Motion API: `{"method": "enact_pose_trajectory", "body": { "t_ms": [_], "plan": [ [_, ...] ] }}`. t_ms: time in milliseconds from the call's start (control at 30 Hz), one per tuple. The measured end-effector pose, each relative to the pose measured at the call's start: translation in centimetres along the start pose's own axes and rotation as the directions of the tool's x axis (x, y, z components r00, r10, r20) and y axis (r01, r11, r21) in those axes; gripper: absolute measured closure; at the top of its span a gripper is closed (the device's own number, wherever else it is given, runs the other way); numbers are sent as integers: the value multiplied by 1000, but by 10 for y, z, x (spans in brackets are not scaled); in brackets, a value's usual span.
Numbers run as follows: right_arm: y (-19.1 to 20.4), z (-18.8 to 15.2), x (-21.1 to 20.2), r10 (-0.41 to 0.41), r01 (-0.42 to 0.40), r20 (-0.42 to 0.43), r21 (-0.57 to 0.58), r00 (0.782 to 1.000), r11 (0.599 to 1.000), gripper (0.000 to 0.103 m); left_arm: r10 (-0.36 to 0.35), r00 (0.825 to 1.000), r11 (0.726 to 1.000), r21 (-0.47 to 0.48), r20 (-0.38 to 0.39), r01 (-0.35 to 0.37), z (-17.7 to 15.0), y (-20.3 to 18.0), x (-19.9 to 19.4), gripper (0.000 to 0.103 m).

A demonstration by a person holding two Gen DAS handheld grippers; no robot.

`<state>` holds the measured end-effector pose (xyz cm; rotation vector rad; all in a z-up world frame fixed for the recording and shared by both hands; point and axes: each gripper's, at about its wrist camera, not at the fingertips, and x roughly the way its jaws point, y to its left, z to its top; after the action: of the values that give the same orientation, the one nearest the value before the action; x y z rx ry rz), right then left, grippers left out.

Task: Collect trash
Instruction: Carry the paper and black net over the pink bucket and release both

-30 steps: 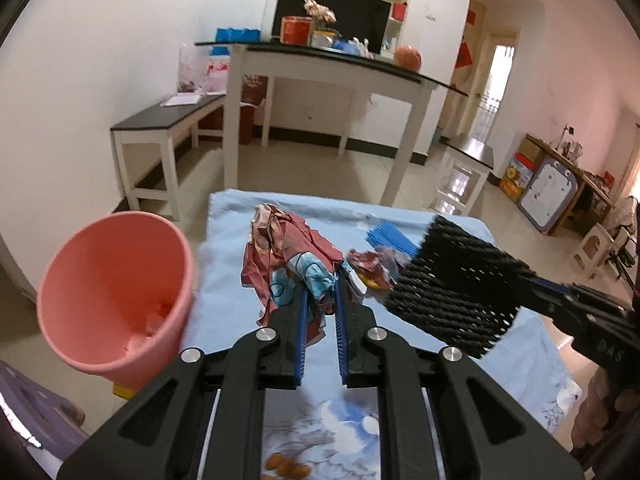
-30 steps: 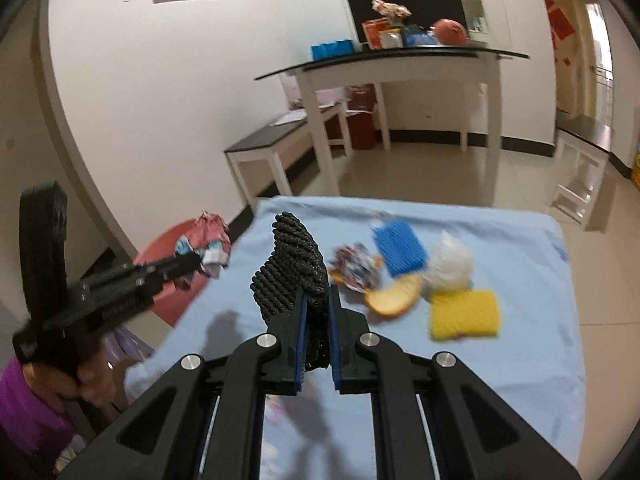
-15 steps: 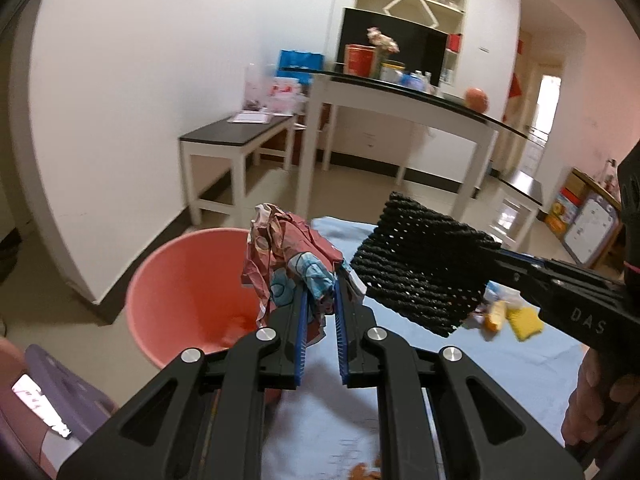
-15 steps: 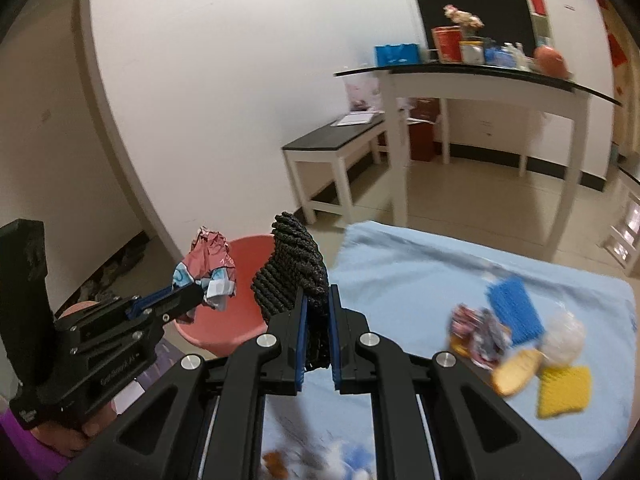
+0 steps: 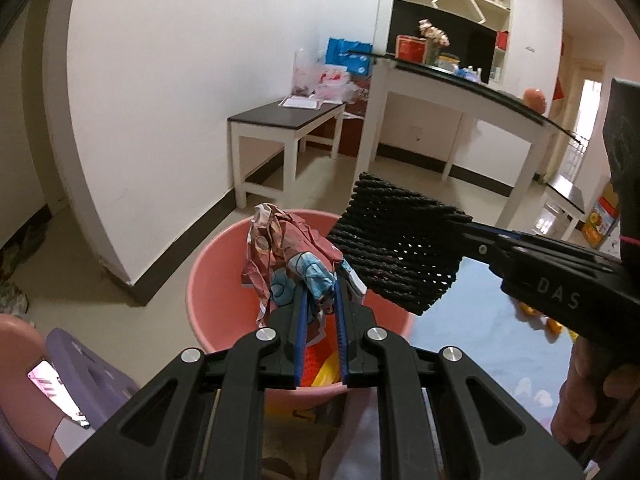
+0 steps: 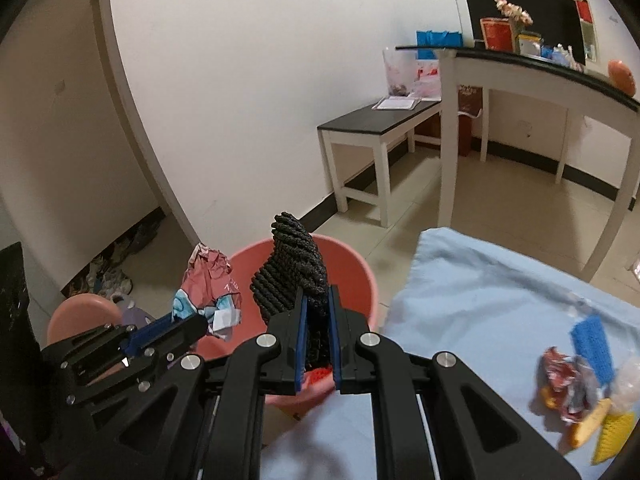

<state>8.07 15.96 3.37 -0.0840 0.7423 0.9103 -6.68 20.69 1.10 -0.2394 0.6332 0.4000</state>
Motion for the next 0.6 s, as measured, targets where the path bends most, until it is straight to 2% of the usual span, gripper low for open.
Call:
{"method": "enact_pose_trajectory", "body": {
  "t_ms": [200,400,533,600],
  "plan": [
    [1,-7,28,14,-13,-38,21,999,1000,93,19,999,999,-50,-31,-20,-3,18,16,90],
    [0,-11,43,25,-24,-51,31,998,999,90,11,998,997,-82,-60,-16,-6,30,27,85],
    [-2,-12,44,38,-37,-44,37,998,999,67,-4,997,997,-83,-74,-3,-7,32,30,71],
    [-1,-13,44,39,-38,-39,29,998,999,64,-8,997,997,-83,-76,2,-8,32,31,68]
  ]
}}
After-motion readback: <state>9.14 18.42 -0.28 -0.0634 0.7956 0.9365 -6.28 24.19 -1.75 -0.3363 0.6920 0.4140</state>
